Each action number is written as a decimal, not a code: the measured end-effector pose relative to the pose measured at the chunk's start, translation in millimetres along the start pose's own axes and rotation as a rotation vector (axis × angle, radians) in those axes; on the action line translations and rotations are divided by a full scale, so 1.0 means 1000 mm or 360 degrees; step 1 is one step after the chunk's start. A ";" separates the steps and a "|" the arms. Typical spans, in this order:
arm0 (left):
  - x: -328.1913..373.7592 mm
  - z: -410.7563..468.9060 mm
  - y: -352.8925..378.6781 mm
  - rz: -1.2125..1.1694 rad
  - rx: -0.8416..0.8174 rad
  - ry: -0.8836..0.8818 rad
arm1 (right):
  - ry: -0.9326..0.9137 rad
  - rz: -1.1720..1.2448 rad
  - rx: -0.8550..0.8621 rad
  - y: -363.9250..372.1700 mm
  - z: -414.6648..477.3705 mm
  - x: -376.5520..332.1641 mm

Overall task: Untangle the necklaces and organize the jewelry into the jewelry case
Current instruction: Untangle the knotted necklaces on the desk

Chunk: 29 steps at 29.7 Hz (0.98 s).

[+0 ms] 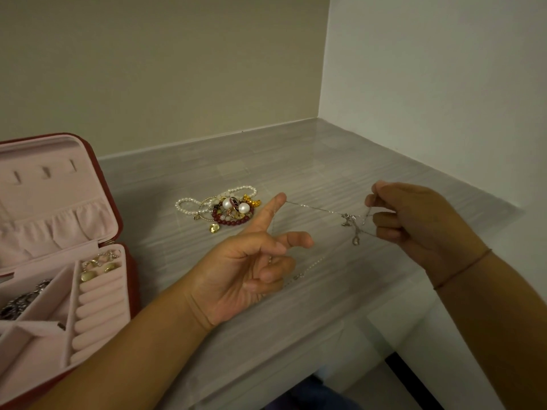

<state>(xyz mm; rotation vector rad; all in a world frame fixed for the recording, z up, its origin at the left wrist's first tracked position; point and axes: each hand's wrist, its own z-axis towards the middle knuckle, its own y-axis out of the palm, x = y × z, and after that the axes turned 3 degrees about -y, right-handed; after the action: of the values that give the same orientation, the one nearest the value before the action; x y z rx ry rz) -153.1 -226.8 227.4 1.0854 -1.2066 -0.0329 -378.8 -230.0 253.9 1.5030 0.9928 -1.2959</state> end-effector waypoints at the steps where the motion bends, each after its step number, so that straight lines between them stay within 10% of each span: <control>1: -0.001 0.000 0.001 0.0001 0.0024 0.0000 | -0.0017 -0.0027 0.0050 0.000 0.000 -0.001; 14: -0.002 0.005 0.004 0.0535 0.0711 0.0302 | 0.0540 0.0517 -0.0476 0.000 -0.003 -0.002; 29: 0.014 -0.003 0.005 0.0585 0.0628 0.0472 | 0.0430 0.0342 -0.0779 0.003 -0.021 0.008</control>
<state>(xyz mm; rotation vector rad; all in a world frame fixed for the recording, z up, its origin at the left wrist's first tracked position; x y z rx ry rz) -147.5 -229.5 241.5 1.1402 -1.1479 0.6514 -368.5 -210.6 247.4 1.3689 1.1812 -0.6455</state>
